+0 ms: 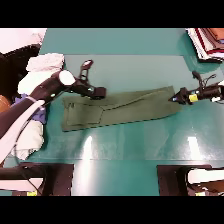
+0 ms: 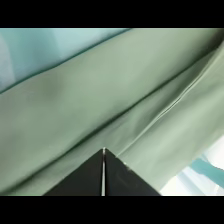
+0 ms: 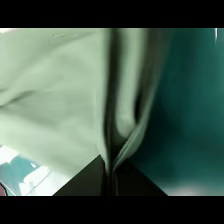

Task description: Fold the shirts.

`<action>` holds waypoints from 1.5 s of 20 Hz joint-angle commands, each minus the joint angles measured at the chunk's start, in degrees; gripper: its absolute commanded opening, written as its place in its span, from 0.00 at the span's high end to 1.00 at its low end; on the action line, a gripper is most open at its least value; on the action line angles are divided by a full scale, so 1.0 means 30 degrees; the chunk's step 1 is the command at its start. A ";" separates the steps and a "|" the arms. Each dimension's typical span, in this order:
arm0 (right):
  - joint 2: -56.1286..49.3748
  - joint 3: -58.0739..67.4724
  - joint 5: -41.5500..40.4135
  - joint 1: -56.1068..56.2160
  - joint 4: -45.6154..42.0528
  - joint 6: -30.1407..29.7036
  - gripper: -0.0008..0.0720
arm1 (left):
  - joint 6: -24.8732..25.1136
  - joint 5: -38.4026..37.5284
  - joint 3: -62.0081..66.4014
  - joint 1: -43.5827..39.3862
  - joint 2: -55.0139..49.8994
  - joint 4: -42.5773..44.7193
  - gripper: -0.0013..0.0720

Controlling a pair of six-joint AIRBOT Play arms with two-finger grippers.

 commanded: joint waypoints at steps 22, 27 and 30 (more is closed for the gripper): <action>0.3381 0.7395 -0.2623 1.3223 0.2812 0.3687 0.97 | 0.0015 -0.3861 0.4401 0.4116 0.2404 0.5377 0.95; -0.0248 0.7686 -0.7082 1.8972 0.5763 0.0328 0.76 | 0.0219 -0.4896 0.4401 0.8677 0.6870 0.7242 0.95; -0.3096 0.9544 -0.7023 2.0684 0.5697 -0.0219 0.27 | 0.0372 -0.5697 0.4401 1.0236 0.8102 0.7242 0.95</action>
